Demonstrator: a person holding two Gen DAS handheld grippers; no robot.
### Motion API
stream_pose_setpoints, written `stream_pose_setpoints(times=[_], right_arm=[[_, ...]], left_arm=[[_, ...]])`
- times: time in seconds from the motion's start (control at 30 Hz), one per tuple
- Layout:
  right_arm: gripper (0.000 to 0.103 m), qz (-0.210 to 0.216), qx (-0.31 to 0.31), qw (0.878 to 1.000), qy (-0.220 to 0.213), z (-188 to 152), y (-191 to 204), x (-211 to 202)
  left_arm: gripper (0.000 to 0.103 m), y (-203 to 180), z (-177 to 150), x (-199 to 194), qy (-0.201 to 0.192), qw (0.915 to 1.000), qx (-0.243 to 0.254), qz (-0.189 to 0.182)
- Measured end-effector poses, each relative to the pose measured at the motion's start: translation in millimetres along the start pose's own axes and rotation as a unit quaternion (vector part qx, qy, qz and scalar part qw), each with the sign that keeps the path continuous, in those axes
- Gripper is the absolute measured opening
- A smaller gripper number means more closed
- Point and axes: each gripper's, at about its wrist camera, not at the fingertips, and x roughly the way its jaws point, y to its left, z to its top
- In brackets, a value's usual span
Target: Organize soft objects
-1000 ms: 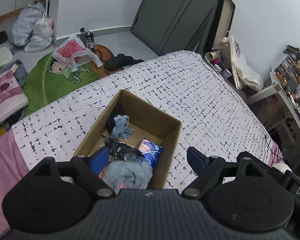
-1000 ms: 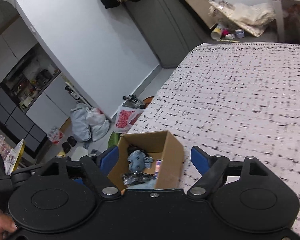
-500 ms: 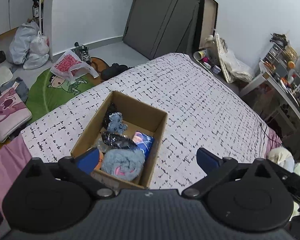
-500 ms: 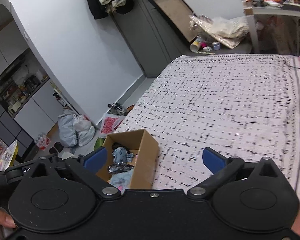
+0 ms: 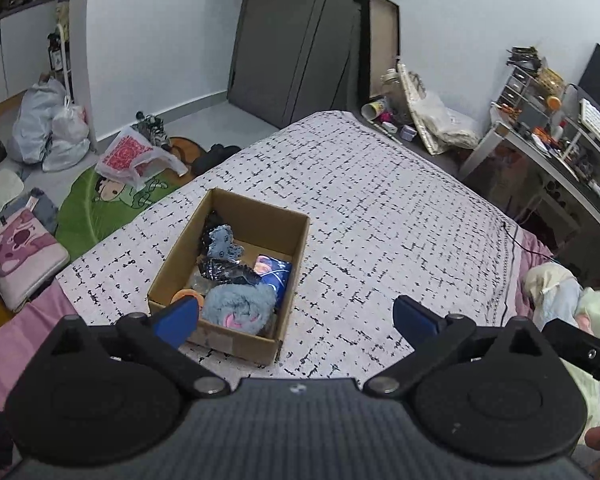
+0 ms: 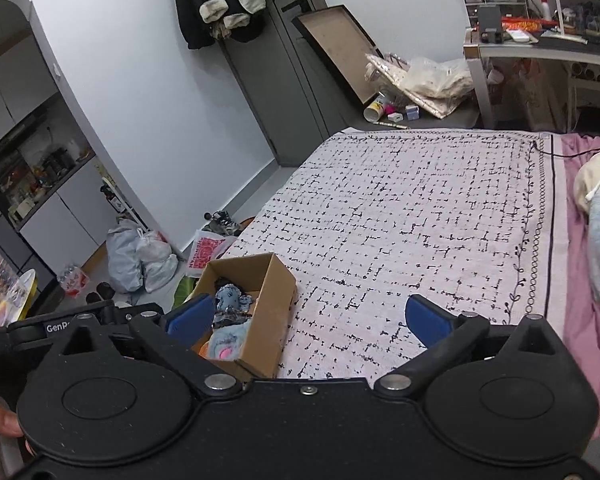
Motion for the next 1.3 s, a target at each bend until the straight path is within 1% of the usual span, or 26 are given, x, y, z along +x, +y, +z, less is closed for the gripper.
stream_pose_setpoints(times=[0.1,0.27,0.4,0.6,0.77,0.87,1.0,1.17,1.3], right_arm=[[0.103,-0.003,-0.001,1.0,0.0,-6.4,-0.8,-10.9],[0.103,-0.012,-0.007,1.0,0.0,-14.3,-0.7,-25.8],[0.103,-0.012,-0.027,1.0,-0.002,-20.2,5.5,-36.1],[0.103,-0.01,-0.029,1.0,0.003,-25.5,10.5,-46.8],[0.103,-0.015,-0.025,1.0,0.005,-27.9,13.0,-55.3],[0.103,-0.014,-0.02,1.0,0.007,-31.0,12.1,-57.9],[0.103,-0.02,-0.027,0.999,0.011,-33.3,14.1,-57.7],[0.103,-0.015,-0.036,0.999,0.021,-37.5,15.4,-56.6],[0.103,-0.017,-0.038,0.999,0.027,-39.9,15.4,-54.0]], left_arm=[[0.102,-4.1,-5.2,-9.4,-0.005,0.9999,0.013,-0.002],[0.102,-11.8,-16.5,-23.1,-0.014,0.9987,0.049,0.0],[0.102,-14.3,-24.0,-31.9,-0.021,0.9979,0.061,-0.003],[0.102,-14.9,-31.7,-45.5,-0.02,0.9974,0.068,-0.013],[0.102,-18.3,-34.3,-57.5,-0.024,0.9952,0.094,-0.015],[0.102,-18.8,-34.8,-63.5,-0.026,0.9945,0.099,-0.019],[0.102,-20.9,-37.5,-64.7,-0.026,0.993,0.115,-0.014],[0.102,-17.5,-40.2,-57.5,-0.005,0.9937,0.111,-0.016],[0.102,-16.4,-42.4,-58.6,-0.006,0.993,0.118,-0.007]])
